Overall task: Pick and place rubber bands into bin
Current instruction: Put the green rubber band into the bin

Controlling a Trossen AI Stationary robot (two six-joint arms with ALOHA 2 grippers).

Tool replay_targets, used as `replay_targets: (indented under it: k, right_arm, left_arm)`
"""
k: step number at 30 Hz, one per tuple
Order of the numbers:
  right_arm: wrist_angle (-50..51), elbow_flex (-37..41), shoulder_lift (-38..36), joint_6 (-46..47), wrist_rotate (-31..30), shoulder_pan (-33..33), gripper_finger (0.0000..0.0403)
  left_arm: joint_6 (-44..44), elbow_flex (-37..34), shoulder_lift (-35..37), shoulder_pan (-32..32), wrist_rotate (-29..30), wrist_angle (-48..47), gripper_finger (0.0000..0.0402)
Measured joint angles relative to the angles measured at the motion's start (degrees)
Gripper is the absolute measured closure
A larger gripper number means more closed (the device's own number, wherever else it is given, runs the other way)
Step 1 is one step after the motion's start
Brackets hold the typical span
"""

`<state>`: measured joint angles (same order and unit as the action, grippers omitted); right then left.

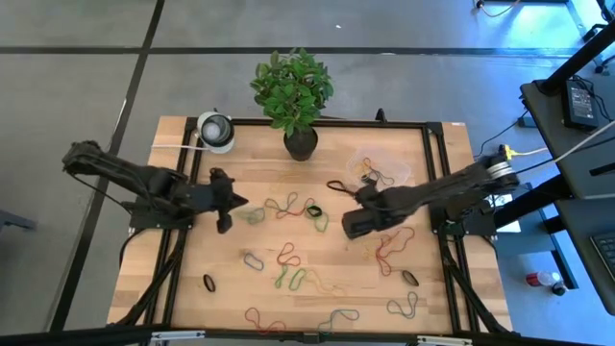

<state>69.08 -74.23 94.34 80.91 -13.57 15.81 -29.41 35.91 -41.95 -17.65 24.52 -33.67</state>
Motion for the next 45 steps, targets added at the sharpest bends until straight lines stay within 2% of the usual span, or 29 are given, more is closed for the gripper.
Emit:
replay_targets:
  k: [4, 10, 16, 20, 24, 29, 35, 42, 45]
  right_arm:
    - [-1.12, 1.36, 5.32, 3.42, 3.96, -1.44, 0.0348]
    - [-8.12, 2.41, 11.12, 3.09, 5.79, -2.18, 0.0304]
    - [-7.62, 2.55, 15.32, 4.16, 6.11, -2.2, 0.0289]
    - [-7.65, 2.88, 17.1, 4.13, 6.14, -2.49, 0.03]
    - [-12.51, 6.16, 17.05, 4.7, 6.61, -2.69, 0.0324]
    - [-15.0, 7.72, 16.9, 5.9, 7.06, -2.63, 0.039]
    - [-8.29, 1.92, 14.76, 5.88, 5.38, -2.51, 0.04]
    - [7.89, -9.18, 7.3, 4.64, -6.32, -2.57, 0.0401]
    - [14.93, -11.55, 3.7, 2.34, -10.81, -3.74, 0.0401]
  left_arm:
    - [0.16, -1.69, 4.27, 0.0, -0.84, -0.11, 0.0399]
    - [0.15, -1.91, 6.58, 0.0, -1.98, -0.84, 0.04]
    - [0.15, -1.91, 6.62, 0.0, -2.52, -0.81, 0.0397]
    - [0.17, -1.91, 6.6, 0.0, -4.57, -0.81, 0.0397]
    - [0.15, -1.91, 6.6, 0.0, -6.68, -0.83, 0.04]
    - [0.17, -1.91, 6.6, 0.0, -6.89, -0.84, 0.0397]
    - [0.17, -1.91, 6.57, 0.0, -7.79, -0.85, 0.04]
    - [0.2, -1.91, 6.44, 0.13, -5.38, -0.74, 0.0397]
    - [0.2, -1.91, 6.44, 0.13, -3.93, -0.58, 0.0396]
